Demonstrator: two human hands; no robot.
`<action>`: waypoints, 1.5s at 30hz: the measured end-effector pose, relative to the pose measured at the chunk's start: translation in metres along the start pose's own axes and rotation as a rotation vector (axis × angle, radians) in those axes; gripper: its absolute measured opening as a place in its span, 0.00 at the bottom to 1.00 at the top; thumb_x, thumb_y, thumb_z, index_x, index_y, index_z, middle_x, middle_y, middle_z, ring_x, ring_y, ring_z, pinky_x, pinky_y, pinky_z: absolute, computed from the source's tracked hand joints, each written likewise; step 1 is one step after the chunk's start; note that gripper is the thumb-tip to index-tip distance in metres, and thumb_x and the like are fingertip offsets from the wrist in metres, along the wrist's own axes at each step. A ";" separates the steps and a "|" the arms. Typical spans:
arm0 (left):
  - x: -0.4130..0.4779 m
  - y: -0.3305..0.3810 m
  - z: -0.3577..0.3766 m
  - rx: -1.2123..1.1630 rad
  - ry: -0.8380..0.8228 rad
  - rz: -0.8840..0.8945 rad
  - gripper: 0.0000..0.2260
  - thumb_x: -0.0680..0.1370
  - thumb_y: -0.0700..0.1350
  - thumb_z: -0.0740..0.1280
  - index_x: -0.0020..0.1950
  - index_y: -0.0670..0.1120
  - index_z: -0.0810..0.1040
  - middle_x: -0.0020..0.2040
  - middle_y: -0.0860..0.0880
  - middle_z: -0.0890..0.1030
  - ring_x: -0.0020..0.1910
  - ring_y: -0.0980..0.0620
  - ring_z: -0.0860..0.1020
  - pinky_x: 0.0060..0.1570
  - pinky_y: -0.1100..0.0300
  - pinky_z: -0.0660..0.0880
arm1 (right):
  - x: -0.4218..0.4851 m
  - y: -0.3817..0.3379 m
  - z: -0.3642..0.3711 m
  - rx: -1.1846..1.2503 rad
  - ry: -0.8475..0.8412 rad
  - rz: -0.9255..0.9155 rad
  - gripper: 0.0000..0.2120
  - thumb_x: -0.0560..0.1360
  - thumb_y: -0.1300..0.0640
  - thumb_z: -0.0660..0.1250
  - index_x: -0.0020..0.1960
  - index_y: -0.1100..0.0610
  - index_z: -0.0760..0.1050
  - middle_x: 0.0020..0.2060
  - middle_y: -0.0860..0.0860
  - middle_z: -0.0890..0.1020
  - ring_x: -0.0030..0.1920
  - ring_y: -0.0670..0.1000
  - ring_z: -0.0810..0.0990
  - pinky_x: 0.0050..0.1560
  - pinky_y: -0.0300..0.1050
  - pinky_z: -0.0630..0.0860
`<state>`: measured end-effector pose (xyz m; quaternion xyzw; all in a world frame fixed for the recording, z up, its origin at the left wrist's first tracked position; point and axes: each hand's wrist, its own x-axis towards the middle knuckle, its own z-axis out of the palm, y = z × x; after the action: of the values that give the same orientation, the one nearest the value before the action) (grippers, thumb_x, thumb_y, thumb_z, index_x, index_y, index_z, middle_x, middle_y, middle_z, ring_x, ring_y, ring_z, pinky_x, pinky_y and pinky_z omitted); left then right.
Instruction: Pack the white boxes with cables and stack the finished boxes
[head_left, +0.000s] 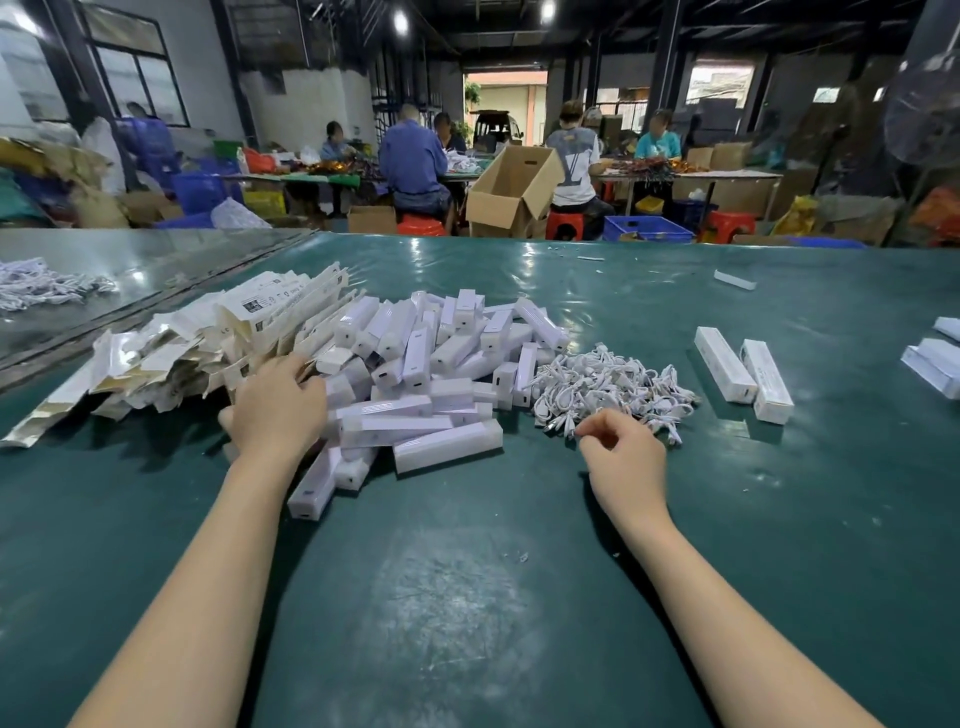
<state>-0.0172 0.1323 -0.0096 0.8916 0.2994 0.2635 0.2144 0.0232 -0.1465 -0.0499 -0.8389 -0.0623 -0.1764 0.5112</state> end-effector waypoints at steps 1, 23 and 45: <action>-0.001 0.001 0.000 -0.051 0.076 0.022 0.15 0.77 0.43 0.57 0.62 0.46 0.74 0.65 0.45 0.73 0.61 0.39 0.70 0.58 0.45 0.64 | 0.000 0.000 0.000 0.000 0.003 0.002 0.10 0.68 0.69 0.62 0.36 0.56 0.75 0.35 0.53 0.78 0.38 0.52 0.73 0.37 0.41 0.61; -0.104 0.084 0.014 -0.858 -0.556 0.633 0.22 0.67 0.28 0.71 0.49 0.53 0.74 0.33 0.55 0.77 0.33 0.61 0.75 0.41 0.67 0.75 | -0.004 -0.024 -0.018 1.087 -0.219 0.358 0.16 0.60 0.47 0.67 0.42 0.55 0.71 0.28 0.50 0.81 0.28 0.47 0.77 0.28 0.38 0.75; -0.100 0.085 0.022 -1.222 -1.118 0.149 0.11 0.65 0.34 0.72 0.30 0.49 0.77 0.36 0.48 0.80 0.30 0.53 0.77 0.30 0.69 0.75 | -0.002 -0.022 -0.016 1.255 -0.381 0.381 0.13 0.66 0.46 0.61 0.39 0.56 0.70 0.25 0.50 0.78 0.26 0.47 0.76 0.30 0.36 0.73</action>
<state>-0.0368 0.0006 -0.0149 0.6352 -0.1068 -0.0885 0.7598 0.0110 -0.1500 -0.0259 -0.3963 -0.0931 0.1371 0.9031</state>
